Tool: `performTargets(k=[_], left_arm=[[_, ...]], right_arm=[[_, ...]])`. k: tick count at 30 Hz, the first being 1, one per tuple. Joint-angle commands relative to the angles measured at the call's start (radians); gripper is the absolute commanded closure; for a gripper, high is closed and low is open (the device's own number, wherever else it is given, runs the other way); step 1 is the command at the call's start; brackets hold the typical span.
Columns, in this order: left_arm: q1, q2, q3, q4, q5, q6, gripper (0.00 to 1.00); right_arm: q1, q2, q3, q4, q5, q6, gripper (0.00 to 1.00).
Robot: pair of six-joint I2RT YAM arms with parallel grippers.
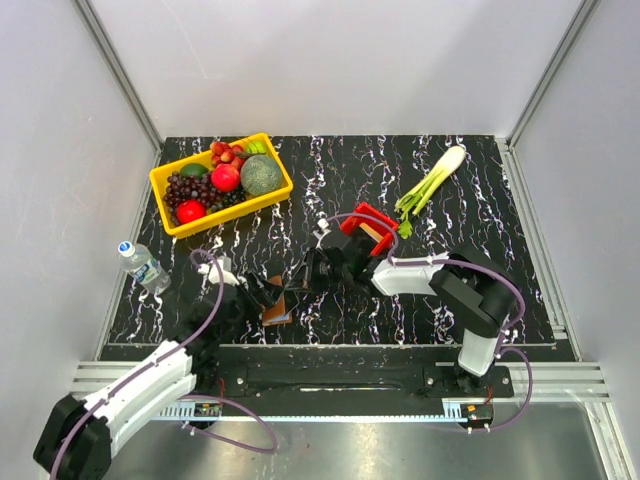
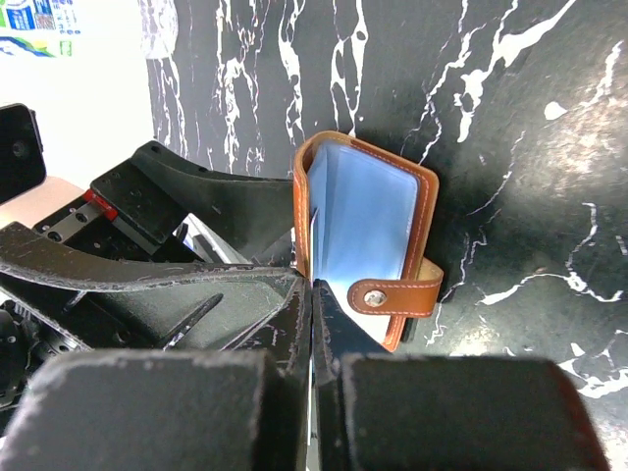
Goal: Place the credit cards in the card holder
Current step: Open the card holder at the center of the board.
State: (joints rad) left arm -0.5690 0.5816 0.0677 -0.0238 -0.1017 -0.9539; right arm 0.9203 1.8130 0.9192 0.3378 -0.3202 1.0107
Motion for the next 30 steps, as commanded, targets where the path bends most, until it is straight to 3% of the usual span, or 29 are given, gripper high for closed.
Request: performTargets(k=[1, 5, 16, 30], left_arm=[[-0.008, 0.141, -0.065, 0.293, 0.178, -0.062, 0.01], [-0.008, 0.283, -0.045, 0.531, 0.233, -0.069, 0.01], [-0.022, 0.592, 0.040, 0.867, 0.361, -0.106, 0.01], [-0.035, 0.644, 0.079, 1.021, 0.450, -0.085, 0.02]], right_arm=[[0.020, -0.055, -0.017, 0.096, -0.025, 0.017, 1.00], [0.020, -0.086, -0.052, 0.105, -0.016, 0.020, 1.00], [0.008, -0.104, -0.086, 0.158, 0.006, 0.028, 1.00], [0.000, -0.167, -0.138, 0.236, 0.026, 0.006, 1.00]])
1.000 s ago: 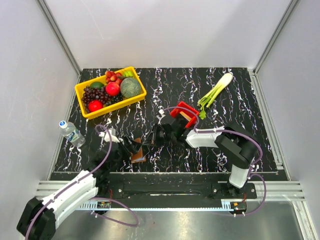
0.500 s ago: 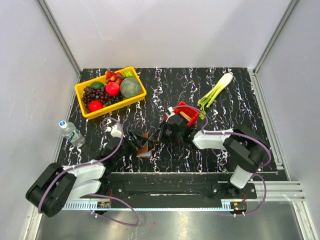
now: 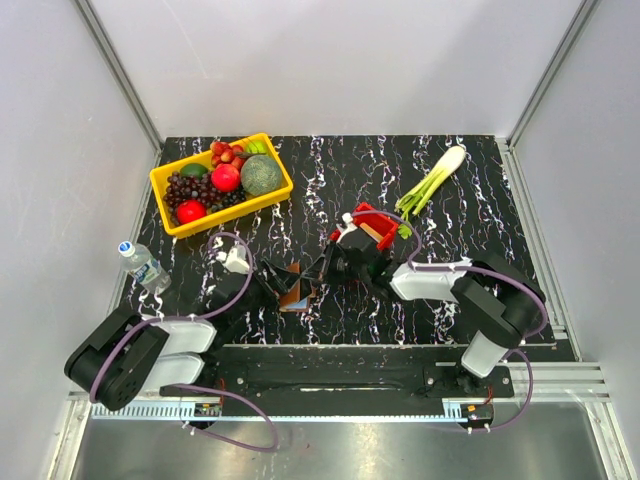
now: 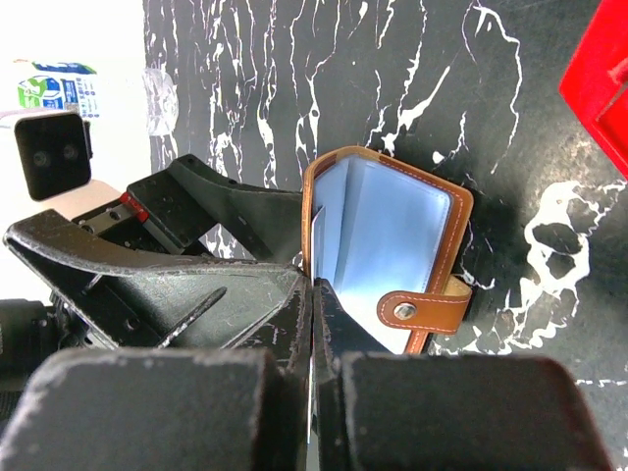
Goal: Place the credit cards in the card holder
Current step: Open the card holder at the center of the board.
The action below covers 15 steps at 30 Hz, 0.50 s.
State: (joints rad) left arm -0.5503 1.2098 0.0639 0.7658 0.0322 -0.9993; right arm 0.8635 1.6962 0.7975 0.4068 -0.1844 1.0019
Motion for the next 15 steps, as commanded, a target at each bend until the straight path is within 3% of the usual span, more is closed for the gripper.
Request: performTargets(k=[1, 9, 11, 12, 14, 15], left_arm=[[-0.054, 0.025, 0.091, 0.245, 0.331, -0.039, 0.01], [-0.054, 0.070, 0.090, 0.357, 0.382, -0.041, 0.06], [-0.054, 0.059, 0.082, 0.340, 0.382, -0.029, 0.11], [-0.054, 0.050, 0.079, 0.330, 0.374, -0.022, 0.17], [-0.053, 0.024, 0.077, 0.279, 0.364, -0.001, 0.45], [-0.053, 0.008, 0.082, 0.247, 0.359, 0.011, 0.48]], right_arm=[[0.055, -0.064, -0.029, 0.165, -0.109, 0.012, 1.00], [0.035, -0.086, -0.063, 0.148, -0.090, 0.027, 1.00], [0.034, -0.089, -0.070, 0.153, -0.084, 0.030, 1.00], [0.031, -0.087, -0.070, 0.155, -0.087, 0.029, 1.00], [0.031, -0.089, -0.072, 0.167, -0.090, 0.030, 1.00], [0.031, -0.092, -0.072, 0.162, -0.087, 0.027, 1.00]])
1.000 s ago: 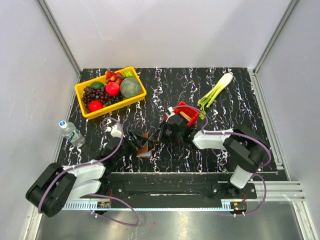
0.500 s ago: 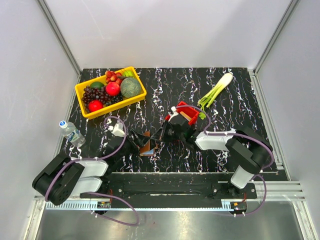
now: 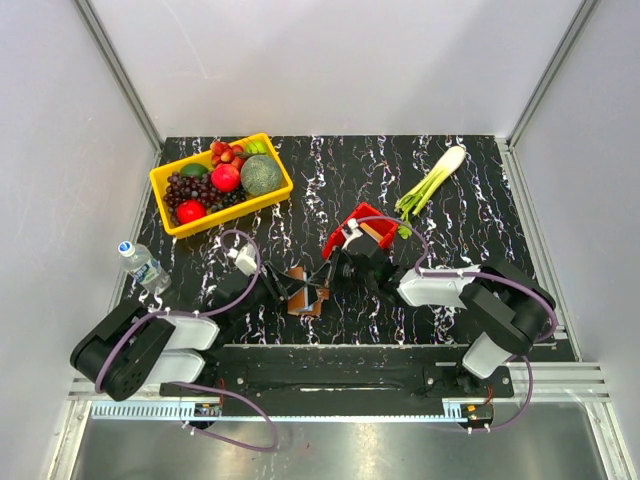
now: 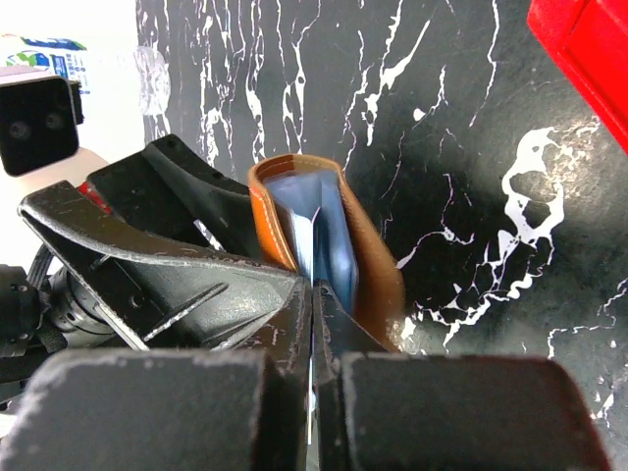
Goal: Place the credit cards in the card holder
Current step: Open the card holder at the center of the board.
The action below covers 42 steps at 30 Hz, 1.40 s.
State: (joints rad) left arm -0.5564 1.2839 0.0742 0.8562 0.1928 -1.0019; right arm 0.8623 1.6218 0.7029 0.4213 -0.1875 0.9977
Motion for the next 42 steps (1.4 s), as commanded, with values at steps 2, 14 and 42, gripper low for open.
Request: performTargets(k=[2, 14, 42], left_arm=[[-0.046, -0.098, 0.084, 0.081, 0.188, 0.048, 0.48], [-0.027, -0.201, 0.091, -0.062, 0.143, 0.114, 0.34], [-0.017, 0.324, 0.087, 0.505, 0.231, -0.099, 0.01]], right_arm=[[0.030, -0.019, 0.027, 0.131, -0.081, 0.024, 1.00], [0.030, -0.089, 0.084, -0.244, 0.112, -0.111, 1.00], [0.044, -0.102, 0.095, -0.308, 0.168, -0.174, 1.00]])
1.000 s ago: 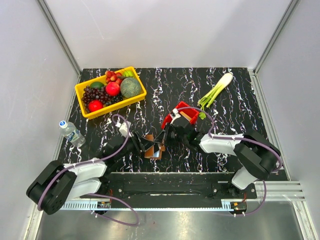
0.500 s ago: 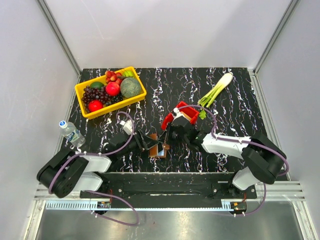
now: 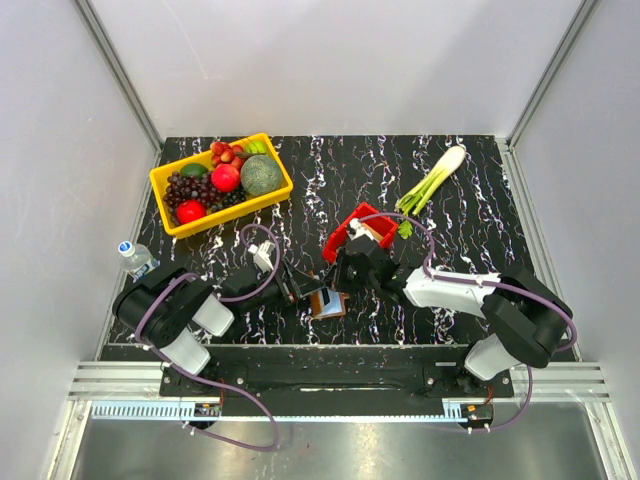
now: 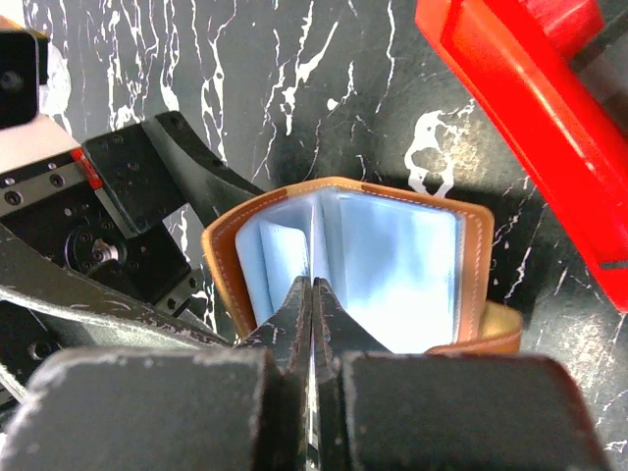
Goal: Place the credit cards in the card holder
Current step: Open the card holder at the center of the board.
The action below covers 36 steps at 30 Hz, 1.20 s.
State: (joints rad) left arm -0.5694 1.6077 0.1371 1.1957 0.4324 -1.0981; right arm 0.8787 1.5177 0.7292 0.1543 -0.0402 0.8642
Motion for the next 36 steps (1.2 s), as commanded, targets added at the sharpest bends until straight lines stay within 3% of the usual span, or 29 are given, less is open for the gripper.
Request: performTargets(k=[1, 10, 16, 22, 29, 36], left_arm=[[-0.004, 0.001, 0.022, 0.150, -0.015, -0.002, 0.01], [-0.001, 0.044, 0.002, 0.188, -0.029, -0.020, 0.01], [0.005, 0.051, -0.010, 0.214, -0.035, -0.022, 0.01], [0.011, -0.012, 0.007, 0.032, -0.047, 0.041, 0.02], [0.013, -0.112, 0.035, -0.206, -0.090, 0.130, 0.11], [0.013, -0.121, 0.044, -0.249, -0.096, 0.153, 0.12]], right_arm=[[0.034, 0.006, 0.068, -0.036, 0.023, -0.039, 1.00], [0.055, 0.041, 0.130, -0.061, 0.030, -0.047, 1.00], [0.059, 0.010, 0.087, 0.038, 0.008, -0.019, 1.00], [0.057, -0.077, 0.095, -0.047, 0.109, -0.068, 1.00], [0.043, -0.103, 0.082, -0.076, 0.128, -0.073, 1.00], [0.043, -0.064, 0.070, 0.023, 0.043, -0.030, 1.00]])
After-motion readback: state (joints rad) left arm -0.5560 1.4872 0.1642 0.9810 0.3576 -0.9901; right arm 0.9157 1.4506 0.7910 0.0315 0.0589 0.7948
